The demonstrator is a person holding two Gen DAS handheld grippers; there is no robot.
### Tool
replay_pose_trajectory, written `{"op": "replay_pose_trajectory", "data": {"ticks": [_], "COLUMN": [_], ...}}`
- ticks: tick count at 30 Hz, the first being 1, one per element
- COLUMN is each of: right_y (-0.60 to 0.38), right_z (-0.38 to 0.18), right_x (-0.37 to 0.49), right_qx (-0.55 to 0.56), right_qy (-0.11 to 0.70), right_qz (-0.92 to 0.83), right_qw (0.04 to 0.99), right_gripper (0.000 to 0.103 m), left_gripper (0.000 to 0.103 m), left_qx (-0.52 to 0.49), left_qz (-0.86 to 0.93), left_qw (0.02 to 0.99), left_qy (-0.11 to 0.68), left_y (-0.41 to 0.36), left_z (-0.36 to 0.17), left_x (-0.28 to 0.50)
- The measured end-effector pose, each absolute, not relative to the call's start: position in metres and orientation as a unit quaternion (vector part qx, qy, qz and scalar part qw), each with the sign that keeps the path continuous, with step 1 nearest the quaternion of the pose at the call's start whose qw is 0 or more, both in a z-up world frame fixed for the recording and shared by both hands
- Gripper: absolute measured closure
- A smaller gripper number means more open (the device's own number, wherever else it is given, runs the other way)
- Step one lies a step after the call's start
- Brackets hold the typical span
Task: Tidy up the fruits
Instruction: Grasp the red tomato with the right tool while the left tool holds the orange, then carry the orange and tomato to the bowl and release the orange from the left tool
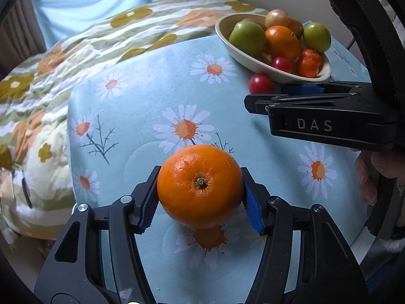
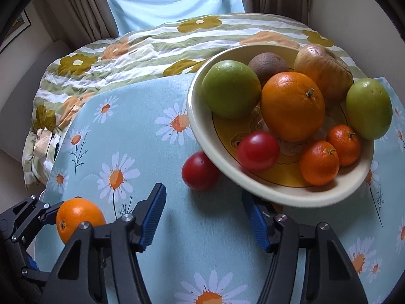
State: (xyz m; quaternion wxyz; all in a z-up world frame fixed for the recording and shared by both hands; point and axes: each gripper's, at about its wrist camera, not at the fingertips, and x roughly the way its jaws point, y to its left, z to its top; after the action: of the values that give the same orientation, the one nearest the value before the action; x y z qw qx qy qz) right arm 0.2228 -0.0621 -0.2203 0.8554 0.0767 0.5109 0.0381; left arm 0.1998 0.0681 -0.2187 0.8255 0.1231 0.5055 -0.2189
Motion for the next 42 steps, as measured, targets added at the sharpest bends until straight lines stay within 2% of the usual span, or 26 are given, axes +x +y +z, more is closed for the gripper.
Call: {"op": "replay_pose_trajectory", "data": {"ticks": [4,9,14,27,42], "right_y": [-0.054,-0.054,-0.053,-0.039,-0.069], "right_z": [-0.221,-0.220,-0.220,-0.206,-0.139], "right_x": [0.222,0.226,0.226,0.220,0.201], "right_qx": [0.065,0.083,0.082,0.077,0.081], "right_qy": [0.503,0.495,0.490,0.487,0.457], "right_qz": [0.019,-0.012,-0.022,0.028,0.040], "right_qw": [0.861,0.865,0.868,0.870,0.885], "right_gripper": [0.047,0.066,0.074,0.075,0.074], "left_gripper": [0.039,0.039,0.039,0.039,0.039], "left_qx": [0.118,0.107,0.101,0.093,0.088], "left_qz": [-0.216,-0.212,-0.211,-0.206,-0.207], "left_qw": [0.827,0.829,0.830,0.840,0.865], "left_qy": [0.506,0.505,0.506,0.493,0.448], "left_y": [0.071,0.077,0.081,0.089,0.073], "left_z": [-0.219,-0.217,-0.218,-0.203,-0.141], "left_x": [0.201,0.203,0.203,0.204,0.214]}}
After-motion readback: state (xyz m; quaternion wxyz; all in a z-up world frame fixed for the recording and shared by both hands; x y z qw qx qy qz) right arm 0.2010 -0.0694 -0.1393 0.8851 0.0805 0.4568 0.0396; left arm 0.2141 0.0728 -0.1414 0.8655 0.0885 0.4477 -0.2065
